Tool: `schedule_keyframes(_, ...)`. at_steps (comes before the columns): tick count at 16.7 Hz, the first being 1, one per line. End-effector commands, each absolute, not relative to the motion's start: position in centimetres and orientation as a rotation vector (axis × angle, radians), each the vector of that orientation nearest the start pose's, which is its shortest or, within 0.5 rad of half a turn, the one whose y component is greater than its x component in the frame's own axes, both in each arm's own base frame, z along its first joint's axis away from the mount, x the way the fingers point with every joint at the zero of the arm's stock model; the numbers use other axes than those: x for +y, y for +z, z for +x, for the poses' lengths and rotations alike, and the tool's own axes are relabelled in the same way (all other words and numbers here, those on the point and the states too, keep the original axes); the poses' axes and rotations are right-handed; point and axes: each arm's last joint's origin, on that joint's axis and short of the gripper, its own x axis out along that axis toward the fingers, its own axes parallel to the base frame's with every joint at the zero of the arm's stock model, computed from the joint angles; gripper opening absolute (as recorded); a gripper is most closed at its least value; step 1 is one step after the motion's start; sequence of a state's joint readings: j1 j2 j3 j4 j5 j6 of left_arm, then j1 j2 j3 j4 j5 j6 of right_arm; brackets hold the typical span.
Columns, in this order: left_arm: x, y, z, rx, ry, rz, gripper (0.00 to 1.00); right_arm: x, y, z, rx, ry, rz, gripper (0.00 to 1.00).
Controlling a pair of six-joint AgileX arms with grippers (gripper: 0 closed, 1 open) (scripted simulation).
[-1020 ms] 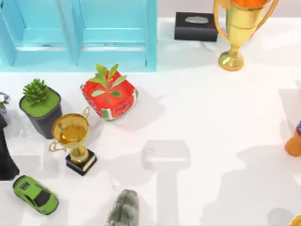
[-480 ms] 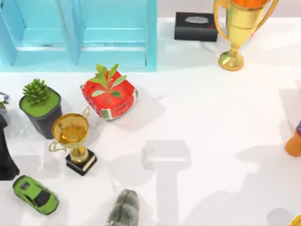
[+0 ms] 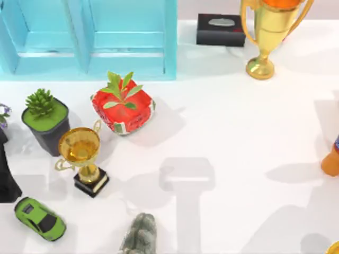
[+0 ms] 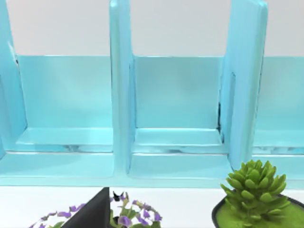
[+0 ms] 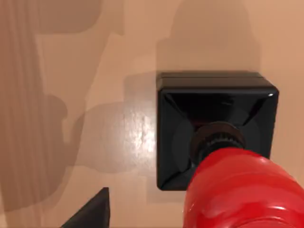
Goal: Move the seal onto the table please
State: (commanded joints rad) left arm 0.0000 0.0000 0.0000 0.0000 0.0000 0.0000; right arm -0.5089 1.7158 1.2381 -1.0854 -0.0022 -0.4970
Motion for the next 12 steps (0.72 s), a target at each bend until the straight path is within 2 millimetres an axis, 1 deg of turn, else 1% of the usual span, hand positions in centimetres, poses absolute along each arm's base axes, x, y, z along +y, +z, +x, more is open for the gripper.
schedule_keyframes(2,-0.1,16.0,10.6,0.0,0.0,0.0,1.0,-14.8,17.9,27.1,1.562,-0.009,0.006,1.0)
schedule_keyframes(4,-0.1,16.0,10.6,0.0,0.0,0.0,1.0,-14.7,16.4,26.8,1.57,-0.006,0.009,1.0)
schedule_keyframes(5,-0.1,16.0,10.6,0.0,0.0,0.0,1.0,-14.7,16.1,26.7,1.572,-0.005,0.01,1.0)
schedule_keyframes(9,-0.1,16.0,10.6,0.0,0.0,0.0,1.0,-14.7,16.1,26.7,1.572,-0.005,0.01,1.0)
schedule_keyframes(12,-0.1,16.0,10.6,0.0,0.0,0.0,1.0,-14.7,16.1,26.7,1.572,-0.005,0.01,0.77)
